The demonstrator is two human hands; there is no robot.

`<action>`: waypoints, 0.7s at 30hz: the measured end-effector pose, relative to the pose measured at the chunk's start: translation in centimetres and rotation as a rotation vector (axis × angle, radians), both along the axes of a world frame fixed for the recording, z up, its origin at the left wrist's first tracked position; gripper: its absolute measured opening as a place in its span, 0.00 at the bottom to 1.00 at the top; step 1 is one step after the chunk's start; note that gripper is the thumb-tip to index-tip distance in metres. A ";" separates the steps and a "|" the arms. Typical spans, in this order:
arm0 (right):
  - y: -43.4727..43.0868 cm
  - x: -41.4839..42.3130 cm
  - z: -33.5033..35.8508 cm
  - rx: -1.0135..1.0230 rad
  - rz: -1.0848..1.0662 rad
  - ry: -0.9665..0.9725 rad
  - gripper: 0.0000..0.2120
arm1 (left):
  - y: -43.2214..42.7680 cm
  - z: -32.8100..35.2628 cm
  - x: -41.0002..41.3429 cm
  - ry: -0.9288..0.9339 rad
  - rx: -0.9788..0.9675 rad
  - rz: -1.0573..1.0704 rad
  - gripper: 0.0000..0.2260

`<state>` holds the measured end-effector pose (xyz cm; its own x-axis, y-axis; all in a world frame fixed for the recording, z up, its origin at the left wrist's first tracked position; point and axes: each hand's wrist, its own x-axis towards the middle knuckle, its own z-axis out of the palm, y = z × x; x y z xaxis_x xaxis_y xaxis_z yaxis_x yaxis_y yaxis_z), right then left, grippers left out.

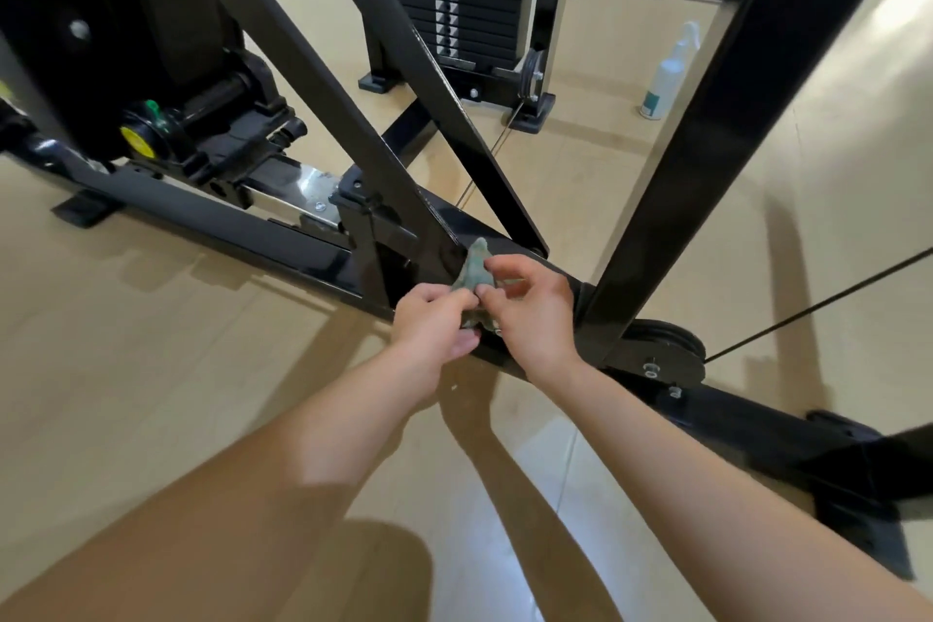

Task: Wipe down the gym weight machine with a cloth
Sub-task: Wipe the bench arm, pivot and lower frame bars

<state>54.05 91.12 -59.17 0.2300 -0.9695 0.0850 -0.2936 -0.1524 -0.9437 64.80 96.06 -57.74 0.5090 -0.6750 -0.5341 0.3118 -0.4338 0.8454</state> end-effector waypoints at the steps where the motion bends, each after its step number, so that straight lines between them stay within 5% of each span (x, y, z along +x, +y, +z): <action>1: -0.3 -0.2 0.3 0.002 0.019 0.009 0.12 | -0.2 0.2 -0.1 0.007 -0.012 0.023 0.06; 14: -2.4 4.2 5.2 -0.093 0.133 0.011 0.11 | -0.9 3.8 1.5 -0.272 -0.271 0.510 0.12; 21: -3.0 7.9 10.0 -0.218 0.178 -0.018 0.05 | -1.7 7.6 4.5 -0.308 -0.501 0.626 0.06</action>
<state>61.95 88.16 -49.22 0.3913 -0.8724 0.2930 -0.2276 -0.4002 -0.8877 69.29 94.34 -50.12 0.9399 -0.3406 -0.0253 0.0947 0.1886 0.9775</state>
